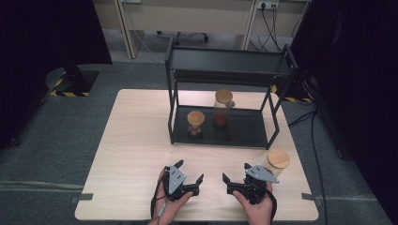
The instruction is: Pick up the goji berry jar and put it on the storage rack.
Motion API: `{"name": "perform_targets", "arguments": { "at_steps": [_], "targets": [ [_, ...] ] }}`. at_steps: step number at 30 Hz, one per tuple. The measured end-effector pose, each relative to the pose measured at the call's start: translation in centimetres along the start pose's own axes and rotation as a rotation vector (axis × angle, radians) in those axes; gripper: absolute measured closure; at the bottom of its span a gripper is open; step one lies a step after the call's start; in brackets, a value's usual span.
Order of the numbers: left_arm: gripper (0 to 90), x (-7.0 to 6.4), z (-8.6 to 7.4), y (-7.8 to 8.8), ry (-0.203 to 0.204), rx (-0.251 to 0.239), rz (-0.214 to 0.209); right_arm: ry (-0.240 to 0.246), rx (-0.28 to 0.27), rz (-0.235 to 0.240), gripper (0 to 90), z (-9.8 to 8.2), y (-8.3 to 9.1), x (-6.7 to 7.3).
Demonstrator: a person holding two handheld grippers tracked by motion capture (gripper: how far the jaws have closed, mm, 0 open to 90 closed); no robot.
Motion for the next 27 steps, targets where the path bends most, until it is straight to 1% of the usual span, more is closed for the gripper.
{"name": "perform_targets", "arguments": {
  "at_steps": [8, 14, 27],
  "targets": [
    [9.9, 0.0, 0.0, 0.0, 0.002, 0.001, -0.001, -0.007, -0.005, -0.001, 4.0, -0.4, 0.9, 0.0],
    [9.8, 0.0, 0.0, 0.0, 0.004, 0.002, 0.0, -0.01, -0.001, 0.0, 4.0, -1.0, 1.6, 0.1],
    [9.8, 0.0, 0.0, 0.0, 0.002, 0.003, 0.0, -0.026, 0.002, -0.023, 4.0, -2.6, 3.5, -0.1]
  ]
}}
Point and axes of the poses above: each handheld gripper's, and its own axes: y roughly backward along the jaws, z roughly out of its top, x roughly to its left, the point moved 6 cm from there along -y, roughly forward along the jaws, and after that the axes turned 6 degrees about z, right-handed, at the moved point
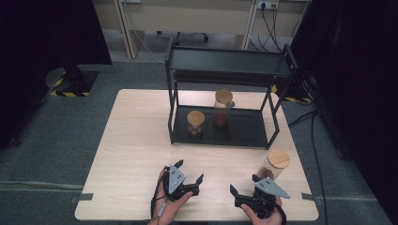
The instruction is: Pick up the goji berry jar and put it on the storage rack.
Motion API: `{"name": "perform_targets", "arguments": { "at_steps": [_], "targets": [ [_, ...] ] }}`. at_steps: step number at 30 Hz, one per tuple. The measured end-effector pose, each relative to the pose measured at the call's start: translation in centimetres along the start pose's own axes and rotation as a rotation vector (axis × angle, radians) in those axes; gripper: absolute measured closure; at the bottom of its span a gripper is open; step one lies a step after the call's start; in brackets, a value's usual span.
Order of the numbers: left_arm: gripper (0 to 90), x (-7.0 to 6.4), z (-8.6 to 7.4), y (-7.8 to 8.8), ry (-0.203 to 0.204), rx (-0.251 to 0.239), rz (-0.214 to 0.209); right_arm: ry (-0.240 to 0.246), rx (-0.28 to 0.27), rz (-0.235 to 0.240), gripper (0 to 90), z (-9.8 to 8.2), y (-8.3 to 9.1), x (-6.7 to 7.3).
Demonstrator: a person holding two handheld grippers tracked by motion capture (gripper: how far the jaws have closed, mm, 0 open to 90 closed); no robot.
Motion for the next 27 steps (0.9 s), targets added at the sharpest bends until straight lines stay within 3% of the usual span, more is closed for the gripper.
{"name": "perform_targets", "arguments": {
  "at_steps": [11, 27],
  "targets": [
    [9.8, 0.0, 0.0, 0.0, 0.002, 0.001, 0.0, -0.001, -0.007, -0.02, 4.0, -0.4, 1.5, -0.3],
    [9.8, 0.0, 0.0, 0.0, 0.001, 0.004, 0.001, -0.029, -0.029, -0.116, 4.0, -1.4, 4.4, -2.5]
  ]
}}
Point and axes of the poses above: each handheld gripper's, and its own axes: y roughly backward along the jaws, z roughly out of its top, x roughly to its left, the point moved 6 cm from there along -y, roughly forward along the jaws, and after that the axes turned 6 degrees about z, right-handed, at the moved point
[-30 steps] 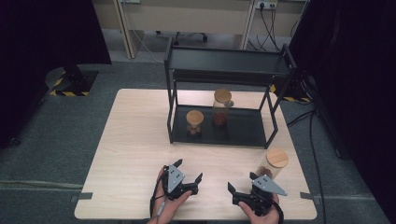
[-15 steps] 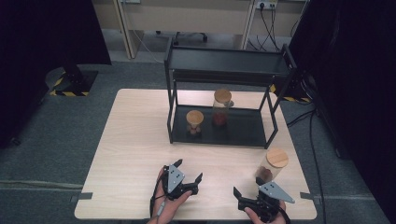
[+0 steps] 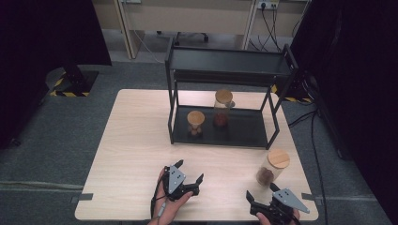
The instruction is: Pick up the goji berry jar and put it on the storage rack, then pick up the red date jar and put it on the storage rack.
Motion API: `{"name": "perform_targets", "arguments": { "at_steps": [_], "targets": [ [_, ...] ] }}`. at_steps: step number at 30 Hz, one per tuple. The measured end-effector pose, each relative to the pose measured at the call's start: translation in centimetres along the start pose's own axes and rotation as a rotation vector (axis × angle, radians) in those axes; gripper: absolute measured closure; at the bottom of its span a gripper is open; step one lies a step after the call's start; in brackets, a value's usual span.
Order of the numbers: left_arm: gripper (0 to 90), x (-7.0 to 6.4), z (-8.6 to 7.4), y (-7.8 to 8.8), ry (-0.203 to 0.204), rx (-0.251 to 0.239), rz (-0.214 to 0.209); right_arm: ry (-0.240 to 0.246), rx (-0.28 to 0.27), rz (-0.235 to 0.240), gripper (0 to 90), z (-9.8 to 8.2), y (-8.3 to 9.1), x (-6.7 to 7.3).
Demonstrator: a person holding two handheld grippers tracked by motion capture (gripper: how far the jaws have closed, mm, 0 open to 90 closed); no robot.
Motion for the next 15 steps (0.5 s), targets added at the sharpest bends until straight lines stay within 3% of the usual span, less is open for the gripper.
{"name": "perform_targets", "arguments": {
  "at_steps": [15],
  "targets": [
    [9.8, 0.0, 0.0, 0.0, 0.004, -0.001, 0.001, -0.037, -0.038, -0.052, 4.0, 0.2, 1.8, -1.8]
  ]
}}
Point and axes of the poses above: each handheld gripper's, and its own axes: y roughly backward along the jaws, z roughly out of its top, x roughly to its left, the point moved 6 cm from there along -y, roughly forward along the jaws, and after that the axes turned 6 degrees about z, right-handed, at the moved point
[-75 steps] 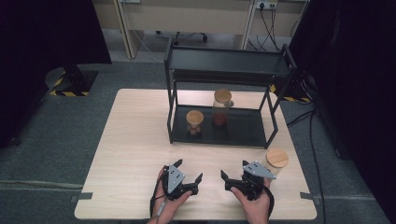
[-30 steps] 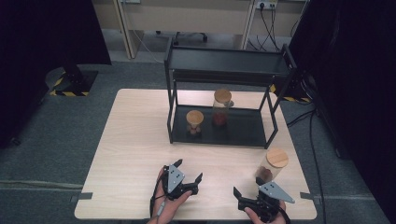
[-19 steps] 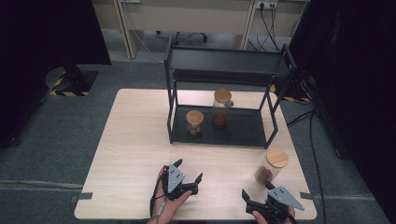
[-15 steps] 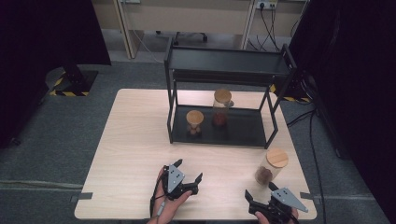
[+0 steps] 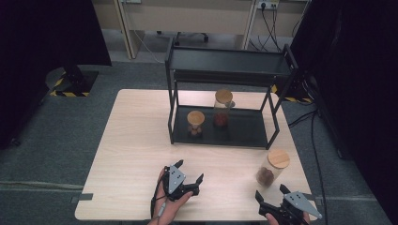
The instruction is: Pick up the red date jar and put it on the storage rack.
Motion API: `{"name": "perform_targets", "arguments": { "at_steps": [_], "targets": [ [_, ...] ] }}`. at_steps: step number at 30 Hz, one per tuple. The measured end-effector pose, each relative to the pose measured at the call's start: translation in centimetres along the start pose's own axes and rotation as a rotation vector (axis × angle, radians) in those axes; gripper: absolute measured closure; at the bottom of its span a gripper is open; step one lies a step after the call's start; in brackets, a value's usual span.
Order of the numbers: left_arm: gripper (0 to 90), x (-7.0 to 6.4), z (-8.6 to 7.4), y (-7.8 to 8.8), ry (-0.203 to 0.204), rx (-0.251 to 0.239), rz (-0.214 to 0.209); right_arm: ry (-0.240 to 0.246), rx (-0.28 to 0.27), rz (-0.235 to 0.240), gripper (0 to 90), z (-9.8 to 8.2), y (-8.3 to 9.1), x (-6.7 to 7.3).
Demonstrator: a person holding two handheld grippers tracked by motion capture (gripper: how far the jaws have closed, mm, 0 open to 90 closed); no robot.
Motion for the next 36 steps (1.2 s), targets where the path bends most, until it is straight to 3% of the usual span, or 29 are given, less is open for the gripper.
{"name": "perform_targets", "arguments": {
  "at_steps": [10, 17, 26, 36],
  "targets": [
    [10.0, 0.0, 0.0, 0.0, -0.003, -0.001, 0.001, 0.004, -0.019, -0.023, 4.0, 0.8, 0.2, -0.7],
    [10.0, 0.0, 0.0, 0.0, -0.003, -0.001, 0.0, 0.031, -0.061, -0.048, 3.8, 3.0, 0.0, -1.5],
    [10.0, 0.0, 0.0, 0.0, -0.001, 0.0, 0.0, 0.046, -0.097, -0.079, 5.3, 5.0, -1.1, -2.8],
    [10.1, 0.0, 0.0, 0.0, -0.002, 0.0, -0.001, 0.056, -0.101, -0.083, 11.0, 5.8, -2.3, -3.3]
  ]
}}
Point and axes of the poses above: each handheld gripper's, and its own axes: y roughly backward along the jaws, z roughly out of its top, x roughly to its left, the point moved 6 cm from there along -y, roughly forward along the jaws, and after that the axes turned 6 degrees about z, right-handed, at the moved point
